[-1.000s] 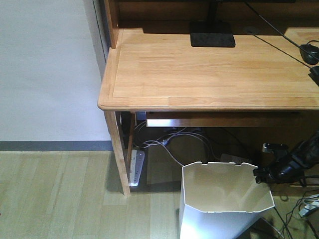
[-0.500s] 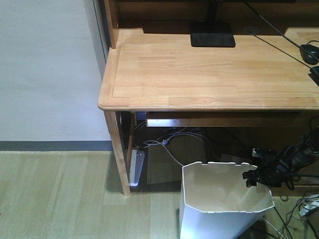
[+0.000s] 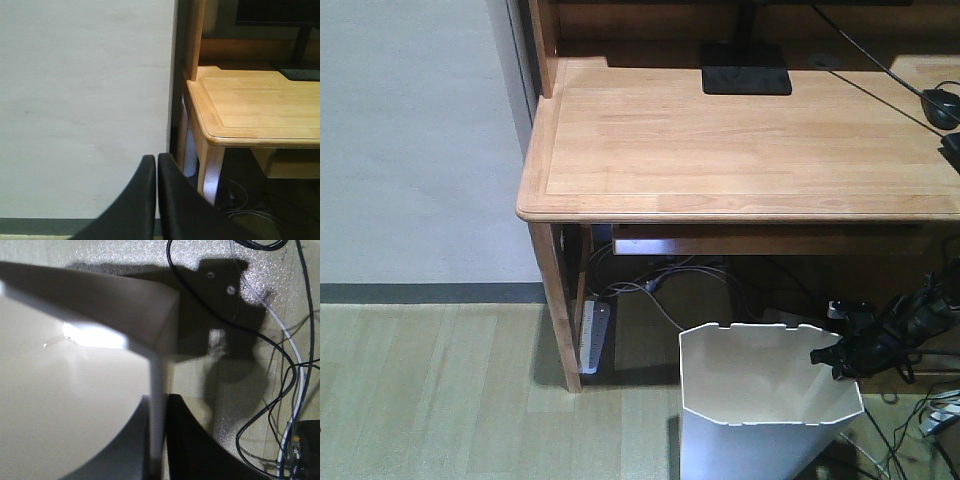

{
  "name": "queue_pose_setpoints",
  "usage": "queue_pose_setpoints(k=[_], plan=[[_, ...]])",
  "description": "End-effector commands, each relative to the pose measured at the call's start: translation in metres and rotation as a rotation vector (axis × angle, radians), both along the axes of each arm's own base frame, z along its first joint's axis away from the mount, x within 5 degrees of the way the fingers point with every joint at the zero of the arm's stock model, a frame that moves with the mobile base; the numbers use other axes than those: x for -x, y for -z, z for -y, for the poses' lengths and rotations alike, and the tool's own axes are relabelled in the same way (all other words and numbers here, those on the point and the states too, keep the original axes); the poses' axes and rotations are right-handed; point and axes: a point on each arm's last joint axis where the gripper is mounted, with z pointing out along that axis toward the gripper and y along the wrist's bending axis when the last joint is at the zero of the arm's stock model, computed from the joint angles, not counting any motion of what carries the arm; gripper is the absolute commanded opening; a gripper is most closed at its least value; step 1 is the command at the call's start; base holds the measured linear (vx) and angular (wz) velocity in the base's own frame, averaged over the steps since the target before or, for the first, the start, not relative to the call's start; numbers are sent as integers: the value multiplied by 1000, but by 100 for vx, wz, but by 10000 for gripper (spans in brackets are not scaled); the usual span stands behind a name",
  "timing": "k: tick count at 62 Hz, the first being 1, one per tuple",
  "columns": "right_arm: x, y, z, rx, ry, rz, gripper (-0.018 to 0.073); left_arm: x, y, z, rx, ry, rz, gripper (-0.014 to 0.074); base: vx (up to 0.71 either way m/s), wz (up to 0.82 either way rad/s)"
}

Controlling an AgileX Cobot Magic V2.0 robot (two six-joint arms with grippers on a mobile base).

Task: Move trash bin to bedside with robot
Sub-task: 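Close the right gripper on the bin rim and lift it slightly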

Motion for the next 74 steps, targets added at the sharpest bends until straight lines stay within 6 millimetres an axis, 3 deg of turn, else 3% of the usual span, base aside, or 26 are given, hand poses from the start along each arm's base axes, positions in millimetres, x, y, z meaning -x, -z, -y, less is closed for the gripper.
queue_pose_setpoints(k=[1, 17, 27, 40, 46, 60, 74], plan=[[-18, -31, -4, -87, -24, 12, -13, -1, 3, 0, 12, -1, 50, -6, 0, 0], [-33, -60, -17, -286, -86, 76, -8, -1, 3, 0, 12, -1, 50, -6, 0, 0], [-31, -79, -26, -403, -138, 50, -6, -1, 3, 0, 12, -1, 50, -6, 0, 0], [-16, -108, -30, -368, -116, 86, -6, -1, 3, 0, 12, -1, 50, -6, 0, 0], [-11, -130, -30, -336, -113, 133, -6, -1, 3, 0, 12, -1, 50, -6, 0, 0], [18, -177, -43, -355, -121, 165, -6, -1, 3, 0, 12, -1, 50, -6, 0, 0], [44, -210, -54, -374, -94, 157, -6, -1, 3, 0, 12, -1, 50, -6, 0, 0]])
